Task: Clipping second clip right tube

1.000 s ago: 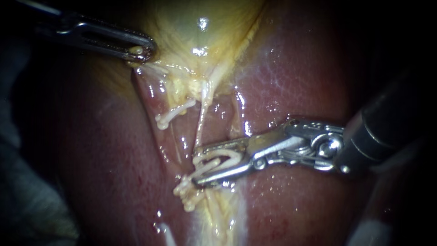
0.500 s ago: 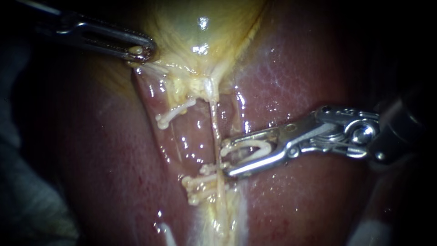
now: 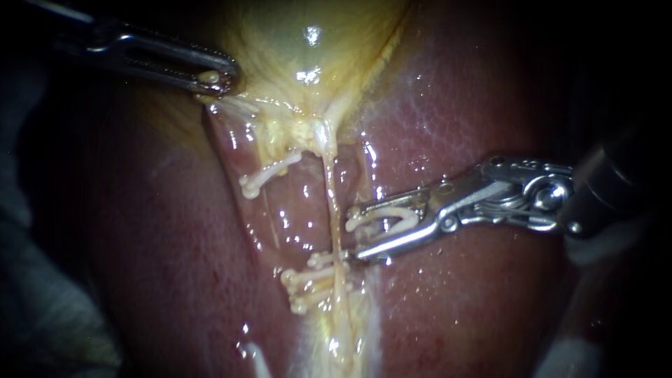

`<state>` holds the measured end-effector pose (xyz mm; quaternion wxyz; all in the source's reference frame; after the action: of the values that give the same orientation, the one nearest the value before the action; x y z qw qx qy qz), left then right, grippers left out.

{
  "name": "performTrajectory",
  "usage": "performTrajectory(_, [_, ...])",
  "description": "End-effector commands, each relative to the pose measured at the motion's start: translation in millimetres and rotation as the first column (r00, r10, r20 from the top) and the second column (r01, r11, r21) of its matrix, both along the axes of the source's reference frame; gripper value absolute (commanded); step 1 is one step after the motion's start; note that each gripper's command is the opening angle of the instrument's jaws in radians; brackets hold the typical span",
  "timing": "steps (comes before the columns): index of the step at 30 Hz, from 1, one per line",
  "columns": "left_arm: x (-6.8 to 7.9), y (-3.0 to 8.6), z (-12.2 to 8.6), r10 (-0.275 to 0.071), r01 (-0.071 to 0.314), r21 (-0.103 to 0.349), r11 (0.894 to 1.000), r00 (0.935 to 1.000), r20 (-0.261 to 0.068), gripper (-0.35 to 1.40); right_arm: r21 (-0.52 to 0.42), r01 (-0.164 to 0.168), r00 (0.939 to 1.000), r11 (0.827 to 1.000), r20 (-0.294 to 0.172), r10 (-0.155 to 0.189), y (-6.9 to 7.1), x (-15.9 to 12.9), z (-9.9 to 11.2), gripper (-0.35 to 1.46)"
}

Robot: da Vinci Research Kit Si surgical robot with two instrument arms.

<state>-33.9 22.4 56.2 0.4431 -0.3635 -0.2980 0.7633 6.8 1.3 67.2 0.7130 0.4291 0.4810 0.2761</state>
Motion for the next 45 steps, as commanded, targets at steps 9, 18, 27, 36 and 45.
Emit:
performTrajectory(9, [0.0,0.0,0.0,0.0,0.0,0.0,1.0,1.0,0.0,-0.35,0.057,-0.019,0.9994,0.998,0.03,0.017,-0.6,1.7,0.6,0.45])
performTrajectory(18, [0.0,0.0,0.0,0.0,0.0,0.0,1.0,1.0,0.0,-0.35,0.116,-0.049,0.9985,0.992,0.029,0.046,-0.9,3.3,0.3,0.45])
performTrajectory(27, [0.0,0.0,0.0,0.0,0.0,0.0,1.0,1.0,0.0,-0.35,0.165,-0.075,0.9971,0.983,0.002,0.076,-1.5,4.5,-0.2,0.47])
performTrajectory(36, [0.0,0.0,0.0,0.0,0.0,0.0,1.0,1.0,0.0,-0.35,0.189,-0.063,0.9958,0.98,-0.054,0.074,-2.3,4.8,-2.0,0.48])
performTrajectory(45, [0.0,0.0,0.0,0.0,0.0,0.0,1.0,1.0,0.0,-0.35,0.211,-0.06,0.993,0.976,-0.087,0.08,-1.5,4.6,-4.6,0.41])
